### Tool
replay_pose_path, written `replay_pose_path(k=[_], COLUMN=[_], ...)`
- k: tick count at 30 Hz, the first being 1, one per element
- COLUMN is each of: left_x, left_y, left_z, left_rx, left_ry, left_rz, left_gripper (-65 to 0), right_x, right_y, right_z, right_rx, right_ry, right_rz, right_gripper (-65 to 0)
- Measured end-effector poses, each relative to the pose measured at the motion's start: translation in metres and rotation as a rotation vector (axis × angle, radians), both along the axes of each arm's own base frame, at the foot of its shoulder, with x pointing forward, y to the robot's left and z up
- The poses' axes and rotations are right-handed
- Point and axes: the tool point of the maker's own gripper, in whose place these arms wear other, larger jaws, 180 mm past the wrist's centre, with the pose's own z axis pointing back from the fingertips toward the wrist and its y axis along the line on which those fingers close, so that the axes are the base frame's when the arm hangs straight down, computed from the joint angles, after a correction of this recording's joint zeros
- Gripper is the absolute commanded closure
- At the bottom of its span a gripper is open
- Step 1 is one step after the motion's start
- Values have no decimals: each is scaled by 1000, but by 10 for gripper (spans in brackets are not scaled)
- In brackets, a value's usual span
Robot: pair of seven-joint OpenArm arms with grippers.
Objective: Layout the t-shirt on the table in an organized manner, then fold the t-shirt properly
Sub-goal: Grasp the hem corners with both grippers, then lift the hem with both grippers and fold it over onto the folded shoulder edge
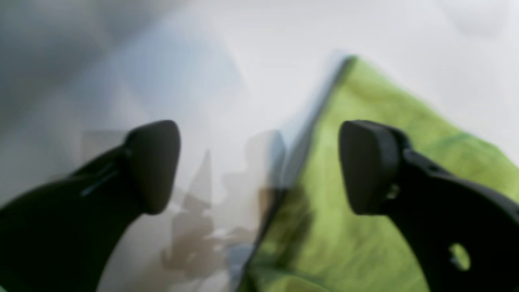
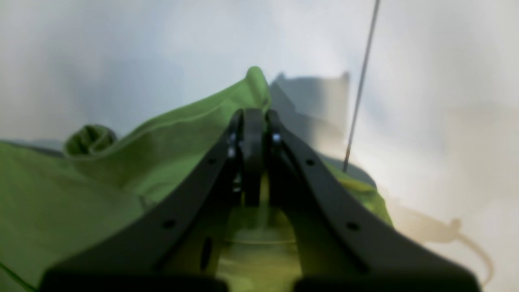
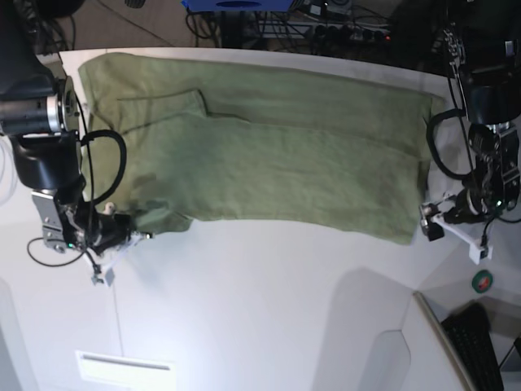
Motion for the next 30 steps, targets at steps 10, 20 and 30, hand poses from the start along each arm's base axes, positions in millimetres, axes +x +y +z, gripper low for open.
replay_pose_path(k=[10,20,30], left_x=[30,38,47], left_y=[-31,-62,-85], left_z=[-45,-52,-54], left_rx=[22,-11,-65], left_ry=[45,18,-79], left_rz=[-81,-113,-153], left_gripper=[-609,-607,-272], right_x=[12,5,5], right_y=[18,15,15], right_z=[45,40,40], right_rx=[-19,-28,-27], right_ry=[-104,-73,-72], right_rz=[92,97,97], right_gripper=[0,0,0])
